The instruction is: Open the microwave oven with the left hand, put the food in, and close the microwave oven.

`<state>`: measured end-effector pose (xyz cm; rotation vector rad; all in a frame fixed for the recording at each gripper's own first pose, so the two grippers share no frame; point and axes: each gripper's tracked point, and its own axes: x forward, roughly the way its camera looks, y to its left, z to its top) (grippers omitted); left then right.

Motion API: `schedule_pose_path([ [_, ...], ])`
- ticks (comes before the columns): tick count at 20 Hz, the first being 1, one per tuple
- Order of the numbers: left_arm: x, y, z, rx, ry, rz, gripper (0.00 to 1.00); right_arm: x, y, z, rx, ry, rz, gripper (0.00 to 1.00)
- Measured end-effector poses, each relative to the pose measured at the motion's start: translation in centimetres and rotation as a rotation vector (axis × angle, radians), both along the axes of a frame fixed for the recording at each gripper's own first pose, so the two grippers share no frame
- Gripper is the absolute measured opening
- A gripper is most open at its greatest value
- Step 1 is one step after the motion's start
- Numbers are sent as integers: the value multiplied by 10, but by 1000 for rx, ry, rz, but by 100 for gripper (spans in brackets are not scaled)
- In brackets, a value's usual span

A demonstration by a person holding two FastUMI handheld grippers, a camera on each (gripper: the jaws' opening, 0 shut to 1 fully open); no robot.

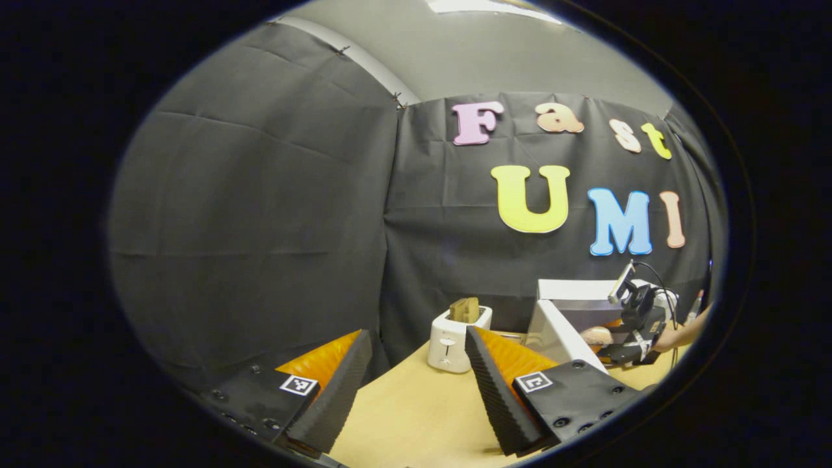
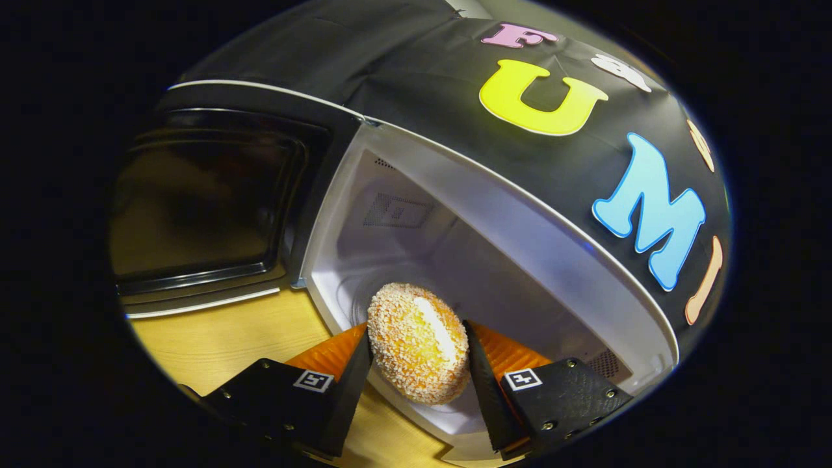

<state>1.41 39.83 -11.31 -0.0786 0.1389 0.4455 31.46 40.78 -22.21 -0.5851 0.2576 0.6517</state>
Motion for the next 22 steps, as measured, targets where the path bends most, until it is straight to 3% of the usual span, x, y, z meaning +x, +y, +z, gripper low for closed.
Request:
schedule_pose_path([
  [8,-2,6,-18,-11,44,20,95,27,10,-25,-42,-6,-29,84],
  [9,-2,6,-18,-11,45,19,95,25,10,-22,-46,-11,-28,98],
  [12,2,4,-22,-25,40,9,95,20,10,-14,-38,-20,-26,98],
  [17,11,-11,-36,-39,31,-26,95,-14,8,12,52,-8,-33,98],
  [22,13,-31,-64,-55,58,-77,95,-71,3,62,227,8,-11,98],
])
